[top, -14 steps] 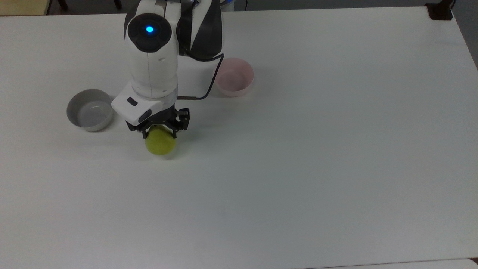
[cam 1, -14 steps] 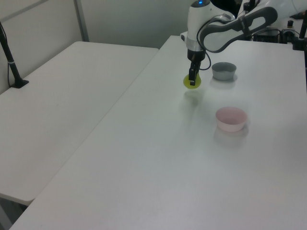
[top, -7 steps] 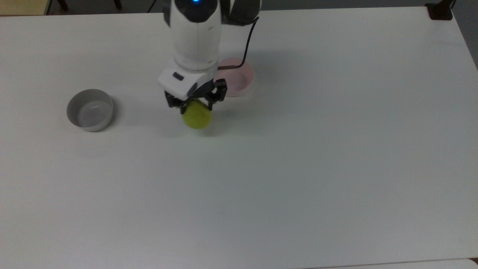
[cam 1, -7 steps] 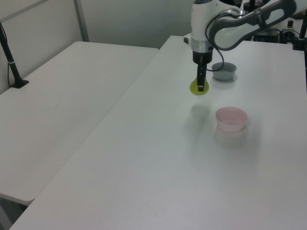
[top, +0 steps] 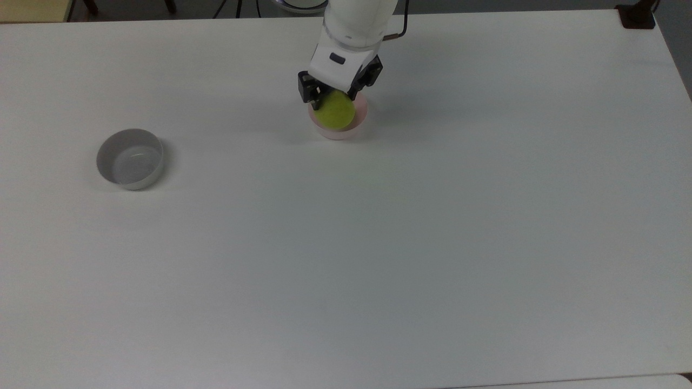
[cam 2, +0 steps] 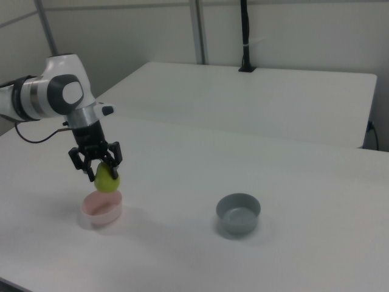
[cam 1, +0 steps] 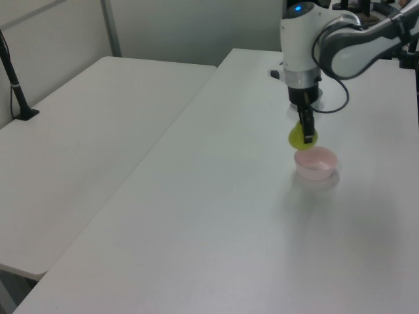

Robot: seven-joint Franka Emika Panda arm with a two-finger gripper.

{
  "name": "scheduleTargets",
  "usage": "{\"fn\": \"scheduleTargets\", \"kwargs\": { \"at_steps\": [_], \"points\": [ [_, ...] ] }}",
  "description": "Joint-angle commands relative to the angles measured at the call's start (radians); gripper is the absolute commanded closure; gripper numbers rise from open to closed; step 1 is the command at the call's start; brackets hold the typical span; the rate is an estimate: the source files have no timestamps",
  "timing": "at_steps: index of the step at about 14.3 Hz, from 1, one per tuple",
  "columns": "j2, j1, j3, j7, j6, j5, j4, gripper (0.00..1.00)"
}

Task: Place the pear in the bowl
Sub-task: 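Lift the pear and carry it over the pink bowl, then lower the pear into the pink bowl and open the gripper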

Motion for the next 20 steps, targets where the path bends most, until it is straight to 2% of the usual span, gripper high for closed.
{"fn": "scheduleTargets", "kwargs": {
  "at_steps": [1,10,13,16,20],
  "points": [
    [-0.067,0.024,-0.010,0.002,0.003,-0.019,-0.102,0.32],
    [-0.017,0.027,-0.010,0.005,0.030,-0.025,-0.129,0.27],
    [-0.018,0.026,-0.010,0.002,0.030,-0.025,-0.123,0.02],
    [-0.029,0.020,-0.010,0.005,0.011,-0.022,-0.087,0.00],
    [-0.028,0.004,-0.020,0.008,-0.091,-0.010,0.051,0.00]
  ]
}}
